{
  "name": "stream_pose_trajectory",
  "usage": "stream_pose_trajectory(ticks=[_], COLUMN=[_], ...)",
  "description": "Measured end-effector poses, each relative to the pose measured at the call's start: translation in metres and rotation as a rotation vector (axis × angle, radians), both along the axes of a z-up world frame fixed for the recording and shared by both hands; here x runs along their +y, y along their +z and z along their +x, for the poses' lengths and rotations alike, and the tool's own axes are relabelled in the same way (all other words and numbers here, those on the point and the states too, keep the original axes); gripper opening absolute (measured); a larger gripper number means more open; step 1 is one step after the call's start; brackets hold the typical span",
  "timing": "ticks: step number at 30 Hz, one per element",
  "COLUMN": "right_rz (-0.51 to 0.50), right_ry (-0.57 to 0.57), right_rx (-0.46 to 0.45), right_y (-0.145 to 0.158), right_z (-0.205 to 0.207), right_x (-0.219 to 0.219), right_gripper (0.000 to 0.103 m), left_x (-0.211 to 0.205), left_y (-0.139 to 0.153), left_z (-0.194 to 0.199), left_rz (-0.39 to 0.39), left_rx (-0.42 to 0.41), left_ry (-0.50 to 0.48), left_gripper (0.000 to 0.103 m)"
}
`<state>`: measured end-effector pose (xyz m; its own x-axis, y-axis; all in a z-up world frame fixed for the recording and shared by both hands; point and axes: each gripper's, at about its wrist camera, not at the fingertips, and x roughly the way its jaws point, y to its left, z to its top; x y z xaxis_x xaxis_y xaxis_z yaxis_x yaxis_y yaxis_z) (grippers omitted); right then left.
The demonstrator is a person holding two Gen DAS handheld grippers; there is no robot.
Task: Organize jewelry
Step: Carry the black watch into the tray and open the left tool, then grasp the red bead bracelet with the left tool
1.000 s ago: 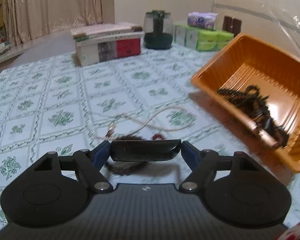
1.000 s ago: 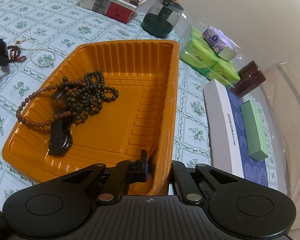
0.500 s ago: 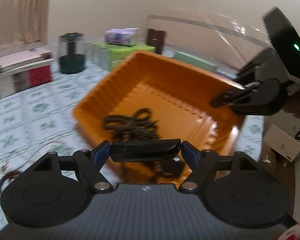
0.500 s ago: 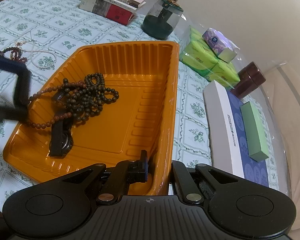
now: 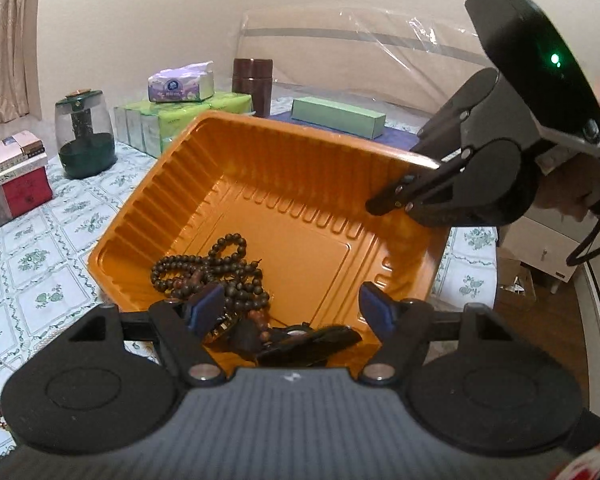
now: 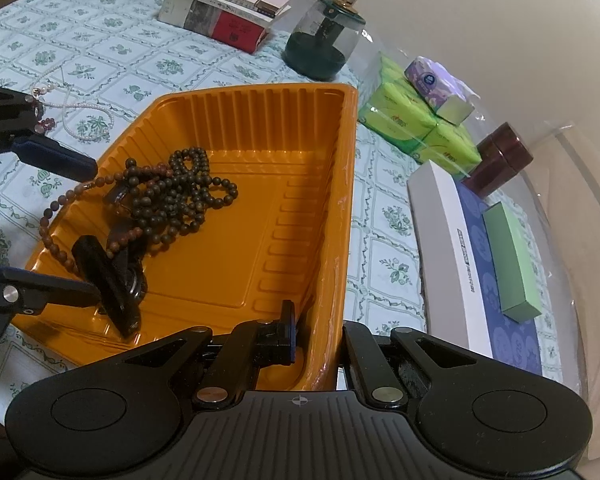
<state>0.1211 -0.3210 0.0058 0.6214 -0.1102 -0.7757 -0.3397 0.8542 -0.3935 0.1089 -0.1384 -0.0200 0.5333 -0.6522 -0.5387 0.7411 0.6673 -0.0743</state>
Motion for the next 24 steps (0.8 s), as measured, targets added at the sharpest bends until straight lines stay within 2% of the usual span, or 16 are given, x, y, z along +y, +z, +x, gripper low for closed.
stream_pose_trajectory(ticks=[5,14,19,24], right_rz=[0.001,0.0,-0.001,-0.006], right_ry=[-0.001,-0.001,-0.001,0.0], right_rx=[-0.001,-0.002,-0.003,-0.002], right_y=[0.0,0.0,0.0,0.001], right_z=[0.0,-0.001,-0.001,-0.001], right_x=[0.0,-0.001,0.0,-0.001], right_gripper=[0.005,0.005,0.005,0.005], left_x=[0.023,0.099,0.14,0.166], left_y=[-0.001,-0.013,-0.024,-0.034], left_z=[-0.006,-0.015,-0.007,0.002], left_rz=[-0.018,0.014,0.066,0.084], left_rx=[0.016,0.035,0.051,0.058], left_ry=[0.082,0.369,0.539,0.634], left_gripper=[0.072,0.072,0.072,0.069])
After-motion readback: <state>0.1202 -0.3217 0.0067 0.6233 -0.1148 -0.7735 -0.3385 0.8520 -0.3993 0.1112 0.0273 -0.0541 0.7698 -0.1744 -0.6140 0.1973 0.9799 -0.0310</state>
